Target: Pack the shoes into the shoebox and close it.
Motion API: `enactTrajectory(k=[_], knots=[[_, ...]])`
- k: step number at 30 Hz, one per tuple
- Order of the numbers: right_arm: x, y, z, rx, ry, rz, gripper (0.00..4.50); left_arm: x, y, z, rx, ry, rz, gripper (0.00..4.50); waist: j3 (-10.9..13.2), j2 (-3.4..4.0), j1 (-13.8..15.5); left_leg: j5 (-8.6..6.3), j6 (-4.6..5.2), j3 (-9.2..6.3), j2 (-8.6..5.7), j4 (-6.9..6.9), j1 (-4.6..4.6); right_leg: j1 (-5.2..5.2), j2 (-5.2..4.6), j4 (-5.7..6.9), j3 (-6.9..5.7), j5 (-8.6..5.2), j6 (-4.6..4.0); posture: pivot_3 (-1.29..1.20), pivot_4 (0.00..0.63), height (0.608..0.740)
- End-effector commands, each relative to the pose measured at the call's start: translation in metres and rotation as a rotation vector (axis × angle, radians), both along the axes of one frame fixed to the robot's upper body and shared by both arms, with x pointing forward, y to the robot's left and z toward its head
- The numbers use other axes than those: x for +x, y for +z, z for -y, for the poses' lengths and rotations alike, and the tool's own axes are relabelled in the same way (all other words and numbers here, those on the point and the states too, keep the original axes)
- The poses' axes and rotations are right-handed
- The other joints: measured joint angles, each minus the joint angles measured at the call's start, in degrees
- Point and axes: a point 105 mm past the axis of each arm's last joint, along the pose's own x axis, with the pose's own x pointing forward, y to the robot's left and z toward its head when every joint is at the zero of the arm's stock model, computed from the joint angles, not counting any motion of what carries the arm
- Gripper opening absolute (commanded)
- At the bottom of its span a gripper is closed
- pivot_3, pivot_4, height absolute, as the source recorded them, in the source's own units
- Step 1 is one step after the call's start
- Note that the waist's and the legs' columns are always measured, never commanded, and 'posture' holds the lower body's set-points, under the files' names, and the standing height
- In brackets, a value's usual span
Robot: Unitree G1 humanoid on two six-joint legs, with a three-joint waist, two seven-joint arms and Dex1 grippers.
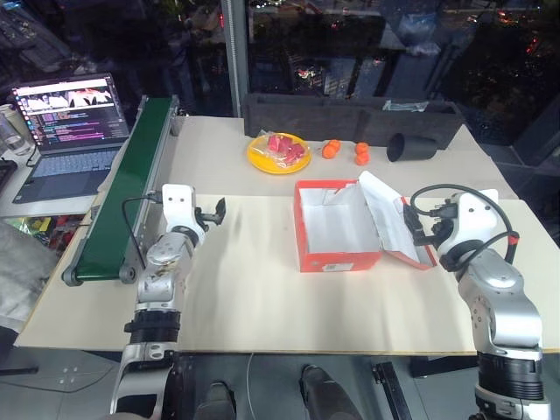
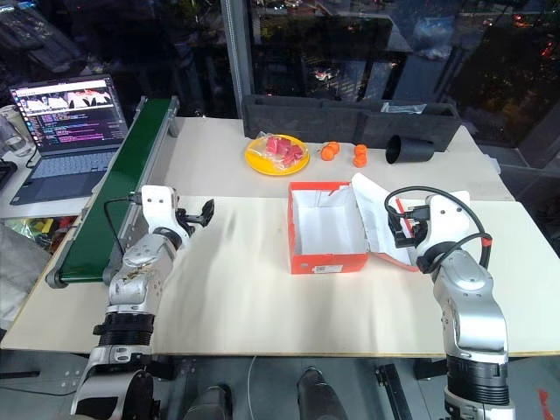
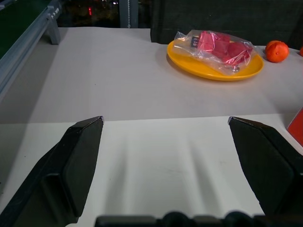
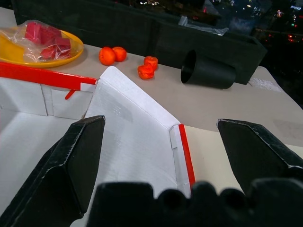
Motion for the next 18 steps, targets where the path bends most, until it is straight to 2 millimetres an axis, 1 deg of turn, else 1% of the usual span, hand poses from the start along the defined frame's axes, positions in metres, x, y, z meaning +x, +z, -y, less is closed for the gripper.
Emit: enactTrajectory(k=[1,2,3,4,6,8,11,12,13,14,15,16,17,18], knots=[[0.005,0.042,-0.037,0.053,0.166,0.124,4.46,-0.002,0.027,0.003,0.078,-0.034,0.095,4.5,0.0,0.0,0.0,0.0,0.0,0.0,0.0,0.0,0.0,0.0,0.0,0.0,0.0,0.0,0.0,0.0,0.15,0.74],[0.002,0.069,-0.073,0.108,0.35,0.17,4.46,-0.003,0.041,0.0,0.129,-0.042,0.148,4.5,0.1,0.05,-0.7,0.0,0.0,0.0,0.0,0.0,0.0,0.0,0.0,0.0,0.0,0.0,0.0,0.0,0.15,0.74],[-0.005,0.089,-0.1,0.137,0.501,0.2,4.46,-0.005,0.053,-0.004,0.158,-0.047,0.184,4.5,0.2,0.2,-1.6,0.0,-0.01,0.0,0.0,0.03,-0.02,-0.11,0.01,0.03,0.04,0.08,-0.01,0.0,0.15,0.74],[-0.013,0.103,-0.117,0.152,0.61,0.212,4.46,-0.006,0.061,-0.008,0.167,-0.047,0.204,4.5,0.3,0.33,-2.1,0.07,-0.09,0.0,-0.01,0.03,-0.02,-0.14,0.02,0.07,0.07,0.18,0.01,0.0,0.15,0.74],[-0.022,0.113,-0.135,0.15,0.729,0.196,4.46,-0.008,0.072,-0.019,0.174,-0.03,0.22,4.5,0.4,0.43,-2.1,0.23,-0.04,-0.05,0.0,-0.09,0.0,-0.15,0.04,0.18,0.01,0.23,0.02,0.0,0.15,0.74],[-0.03,0.116,-0.151,0.132,0.832,0.161,4.46,-0.009,0.082,-0.031,0.183,-0.003,0.229,4.5,0.2,0.24,-1.6,0.26,0.01,-0.4,0.09,-0.17,0.02,-0.02,0.08,0.2,-0.44,0.07,-0.16,0.0,0.15,0.74],[-0.042,0.114,-0.171,0.114,0.958,0.114,4.46,-0.012,0.093,-0.05,0.194,0.023,0.231,4.5,0.1,0.15,-1.1,0.24,-0.01,-0.58,0.13,-0.18,-0.15,0.06,0.0,0.13,-0.74,-0.07,-0.03,0.0,0.15,0.74],[-0.043,0.107,-0.179,0.096,1.0,0.079,4.46,-0.014,0.096,-0.062,0.171,0.044,0.218,4.5,0.1,0.16,-0.9,0.24,-0.01,-0.58,0.08,-0.15,-0.35,-0.07,-0.06,0.14,-0.75,-0.06,0.09,0.0,0.15,0.74],[-0.045,0.102,-0.184,0.084,1.026,0.054,4.46,-0.015,0.097,-0.07,0.153,0.058,0.209,4.5,0.1,0.16,-0.8,0.24,-0.01,-0.58,0.06,-0.14,-0.55,-0.24,-0.09,0.15,-0.79,-0.03,0.16,0.0,0.15,0.74],[-0.043,0.092,-0.189,0.064,1.045,0.015,4.46,-0.017,0.097,-0.082,0.148,0.083,0.195,4.5,0.1,0.16,-0.7,0.24,-0.01,-0.58,0.07,-0.15,-0.57,-0.27,-0.1,0.17,-0.85,-0.05,0.14,0.0,0.15,0.74],[-0.04,0.079,-0.195,0.022,1.056,-0.03,4.46,-0.018,0.092,-0.094,0.149,0.108,0.156,4.5,0.1,0.16,-0.5,0.24,-0.01,-0.6,0.07,-0.18,-0.58,-0.27,-0.12,0.19,-0.92,-0.08,0.1,0.0,0.15,0.74],[-0.038,0.071,-0.198,-0.007,1.061,-0.057,4.46,-0.019,0.088,-0.101,0.153,0.123,0.13,4.5,0.1,0.16,-0.5,0.24,-0.01,-0.63,0.08,-0.21,-0.57,-0.29,-0.13,0.23,-1.0,-0.12,0.06,0.0,0.15,0.74],[-0.035,0.06,-0.202,-0.019,1.068,-0.086,4.46,-0.02,0.079,-0.113,0.166,0.146,0.073,4.5,0.1,0.16,-0.4,0.24,-0.01,-0.63,0.08,-0.24,-0.54,-0.3,-0.14,0.23,-1.03,-0.13,0.05,0.0,0.15,0.74],[-0.033,0.053,-0.204,-0.018,1.073,-0.101,4.46,-0.021,0.072,-0.122,0.174,0.165,0.033,4.5,0.1,0.16,-0.3,0.24,-0.01,-0.63,0.08,-0.25,-0.55,-0.33,-0.14,0.26,-1.05,-0.13,0.04,0.0,0.15,0.74]])
